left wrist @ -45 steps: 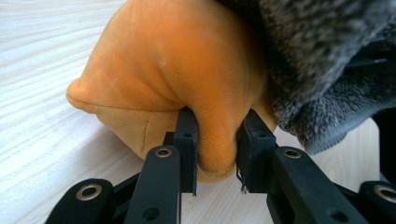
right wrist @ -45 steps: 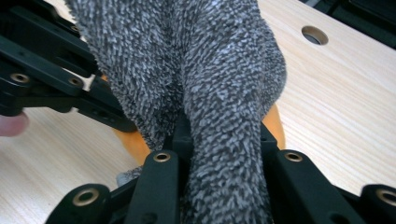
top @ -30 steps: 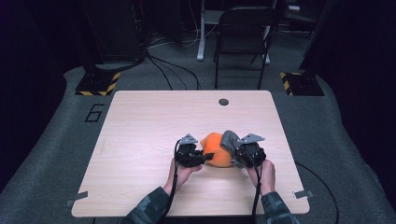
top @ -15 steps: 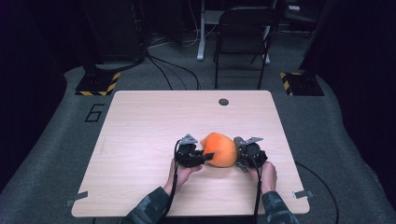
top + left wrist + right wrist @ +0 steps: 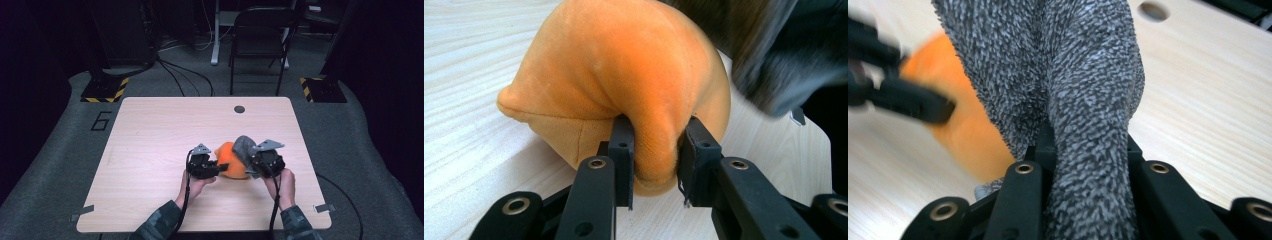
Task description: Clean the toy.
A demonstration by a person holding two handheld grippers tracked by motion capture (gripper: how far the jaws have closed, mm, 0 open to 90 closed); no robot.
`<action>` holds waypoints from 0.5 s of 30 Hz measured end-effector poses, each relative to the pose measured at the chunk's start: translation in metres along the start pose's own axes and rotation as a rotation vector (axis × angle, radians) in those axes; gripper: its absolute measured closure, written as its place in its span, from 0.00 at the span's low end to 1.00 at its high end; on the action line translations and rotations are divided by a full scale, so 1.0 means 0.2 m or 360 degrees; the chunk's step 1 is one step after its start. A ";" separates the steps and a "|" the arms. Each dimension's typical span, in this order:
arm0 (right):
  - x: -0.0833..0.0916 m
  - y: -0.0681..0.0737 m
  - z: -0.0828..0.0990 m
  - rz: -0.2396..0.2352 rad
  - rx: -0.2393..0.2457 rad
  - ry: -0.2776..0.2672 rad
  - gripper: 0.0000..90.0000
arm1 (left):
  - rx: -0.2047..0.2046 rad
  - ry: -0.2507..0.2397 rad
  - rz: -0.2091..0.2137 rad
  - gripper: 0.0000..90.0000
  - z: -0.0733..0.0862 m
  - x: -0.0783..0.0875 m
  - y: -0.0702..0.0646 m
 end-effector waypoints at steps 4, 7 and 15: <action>-0.08 0.05 0.04 0.0081 0.0088 0.0018 0.83 | -0.0003 0.0016 0.0005 0.76 0.01 -0.01 0.01; -0.08 0.04 0.04 0.0050 0.0070 0.0036 0.84 | -0.0010 0.0018 0.0010 0.74 0.01 -0.01 0.02; -0.09 0.00 0.05 0.0027 0.0042 0.0028 0.84 | -0.0140 0.0042 0.0009 0.48 -0.01 0.02 0.01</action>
Point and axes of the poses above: each handheld gripper's, and its own axes: x roughly backward along the jaws, z roughly out of its underside, y roughly to its left, the point moved 6 cm from there along -x, roughly forward along the jaws, and after that the axes turned 11 degrees about z, right-handed, at the moved point
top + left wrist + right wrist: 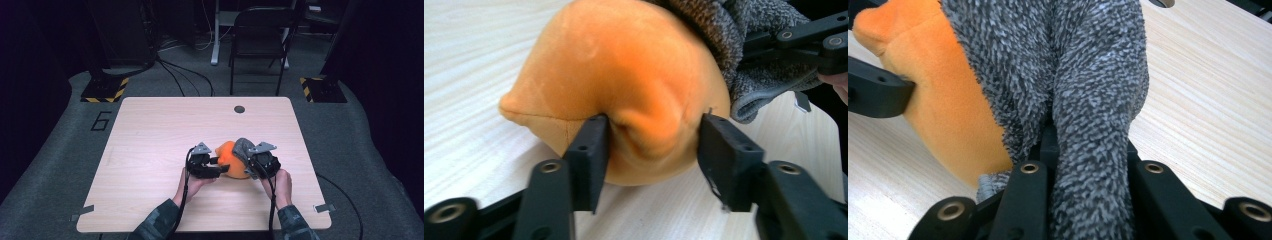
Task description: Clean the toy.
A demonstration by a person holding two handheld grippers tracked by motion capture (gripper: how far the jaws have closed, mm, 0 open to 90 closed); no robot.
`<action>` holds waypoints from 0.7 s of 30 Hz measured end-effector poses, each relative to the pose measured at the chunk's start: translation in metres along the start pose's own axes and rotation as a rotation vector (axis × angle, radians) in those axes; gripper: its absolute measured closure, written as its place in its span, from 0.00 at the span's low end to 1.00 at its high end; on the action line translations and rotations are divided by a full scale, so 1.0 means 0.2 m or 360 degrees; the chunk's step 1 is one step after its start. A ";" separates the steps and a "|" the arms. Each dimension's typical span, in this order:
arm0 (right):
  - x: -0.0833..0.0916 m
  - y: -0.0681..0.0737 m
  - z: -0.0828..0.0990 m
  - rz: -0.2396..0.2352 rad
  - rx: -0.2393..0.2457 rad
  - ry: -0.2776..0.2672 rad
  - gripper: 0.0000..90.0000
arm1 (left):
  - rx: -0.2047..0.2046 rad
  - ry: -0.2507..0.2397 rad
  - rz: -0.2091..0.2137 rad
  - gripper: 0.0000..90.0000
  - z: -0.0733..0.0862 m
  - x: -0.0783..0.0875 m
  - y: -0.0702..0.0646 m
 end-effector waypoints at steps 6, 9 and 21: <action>-0.01 -0.01 0.00 0.0006 0.0001 -0.0013 0.84 | -0.0216 0.0087 -0.0099 0.37 0.01 0.01 -0.01; -0.01 -0.01 0.00 0.0006 -0.0033 0.0000 0.84 | -0.0372 0.0168 -0.0159 0.30 0.03 0.01 -0.01; -0.01 -0.02 0.00 -0.0006 -0.0023 0.0005 0.84 | -0.0771 0.0281 -0.0323 0.26 0.08 -0.06 0.01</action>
Point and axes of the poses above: each handheld gripper's, and its own axes: x roughly backward along the jaws, z roughly out of its underside, y roughly to its left, the point moved 6 cm from there along -x, roughly forward along the jaws, and after that the axes turned 11 degrees about z, right-handed, at the moved point
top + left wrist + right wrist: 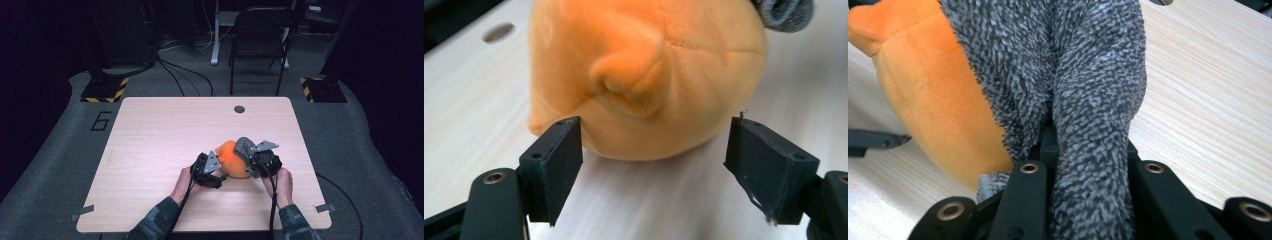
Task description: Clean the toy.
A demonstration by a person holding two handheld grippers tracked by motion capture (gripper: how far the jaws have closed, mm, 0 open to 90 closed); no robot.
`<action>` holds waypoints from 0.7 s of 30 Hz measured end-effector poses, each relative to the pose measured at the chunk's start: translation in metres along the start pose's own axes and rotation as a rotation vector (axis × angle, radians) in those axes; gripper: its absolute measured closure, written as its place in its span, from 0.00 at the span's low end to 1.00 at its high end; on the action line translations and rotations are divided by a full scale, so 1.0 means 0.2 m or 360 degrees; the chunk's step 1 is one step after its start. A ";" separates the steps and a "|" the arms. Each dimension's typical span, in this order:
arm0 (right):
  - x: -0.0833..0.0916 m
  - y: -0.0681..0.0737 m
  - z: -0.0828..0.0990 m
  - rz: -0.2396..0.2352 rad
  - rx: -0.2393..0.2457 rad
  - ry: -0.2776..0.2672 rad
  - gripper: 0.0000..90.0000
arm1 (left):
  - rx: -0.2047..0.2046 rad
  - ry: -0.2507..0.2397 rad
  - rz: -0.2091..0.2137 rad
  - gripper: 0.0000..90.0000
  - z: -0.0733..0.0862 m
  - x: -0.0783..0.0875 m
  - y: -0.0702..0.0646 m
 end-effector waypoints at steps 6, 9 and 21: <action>0.00 0.00 0.00 -0.0004 0.0010 0.0000 0.84 | -0.0097 -0.0003 -0.0037 0.32 0.01 -0.04 0.01; 0.00 0.00 0.00 -0.0005 -0.0011 0.0003 0.84 | -0.0139 -0.0022 -0.0050 0.39 0.01 -0.05 0.01; 0.03 -0.04 0.00 -0.0070 -0.0074 -0.0035 0.83 | -0.0174 -0.0090 -0.0086 0.78 0.04 -0.06 0.00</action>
Point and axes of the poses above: each handheld gripper's, and its own axes: x roughly backward along the jaws, z roughly out of its underside, y roughly to its left, the point moved 6 cm from there along -x, roughly forward along the jaws, and after that the axes turned 11 degrees about z, right-handed, at the moved point
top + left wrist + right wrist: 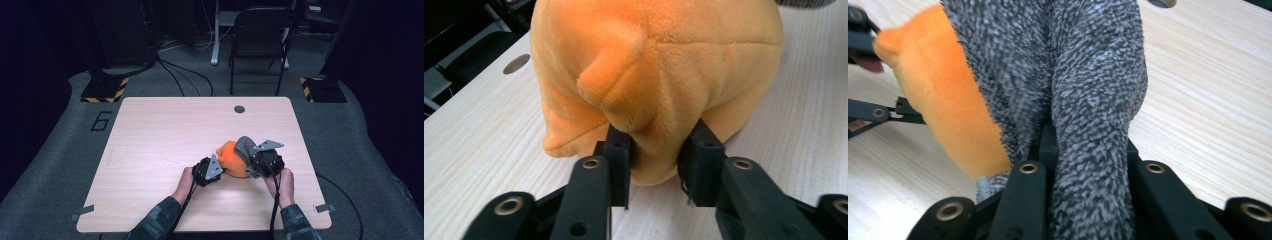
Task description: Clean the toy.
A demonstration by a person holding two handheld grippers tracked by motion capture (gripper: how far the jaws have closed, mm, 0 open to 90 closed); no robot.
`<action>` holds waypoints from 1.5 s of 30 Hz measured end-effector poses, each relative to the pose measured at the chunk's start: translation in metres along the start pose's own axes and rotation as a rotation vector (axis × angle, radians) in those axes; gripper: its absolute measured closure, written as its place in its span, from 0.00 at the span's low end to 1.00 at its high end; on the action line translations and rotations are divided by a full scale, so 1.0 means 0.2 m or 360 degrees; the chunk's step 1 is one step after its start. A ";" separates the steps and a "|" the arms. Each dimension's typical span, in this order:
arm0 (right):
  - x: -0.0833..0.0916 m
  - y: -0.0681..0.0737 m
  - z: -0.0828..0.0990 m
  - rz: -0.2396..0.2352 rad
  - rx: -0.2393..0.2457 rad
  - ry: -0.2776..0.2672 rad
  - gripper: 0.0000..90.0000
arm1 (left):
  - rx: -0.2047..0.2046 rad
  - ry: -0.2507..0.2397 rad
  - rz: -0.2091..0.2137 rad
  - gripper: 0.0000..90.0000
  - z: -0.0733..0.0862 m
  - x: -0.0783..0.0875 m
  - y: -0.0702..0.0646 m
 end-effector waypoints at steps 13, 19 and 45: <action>-0.02 -0.37 0.20 0.0246 -0.0239 0.0150 0.83 | -0.0012 -0.0011 0.0004 0.80 0.01 0.00 0.00; -0.11 -0.37 0.27 0.0235 -0.0265 0.0251 0.82 | -0.0030 -0.0012 0.0000 0.81 0.02 0.00 0.00; -0.10 -0.40 0.28 0.0237 -0.0283 0.0250 0.82 | 0.0343 -0.0452 0.0144 0.92 -0.32 0.28 0.00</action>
Point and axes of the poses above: each handheld gripper's, and its own axes: x roughly backward along the jaws, z roughly out of its underside, y roughly to its left, the point moved 6 cm from there along -x, roughly forward along the jaws, and after that the axes turned 11 degrees about z, right-handed, at the moved point
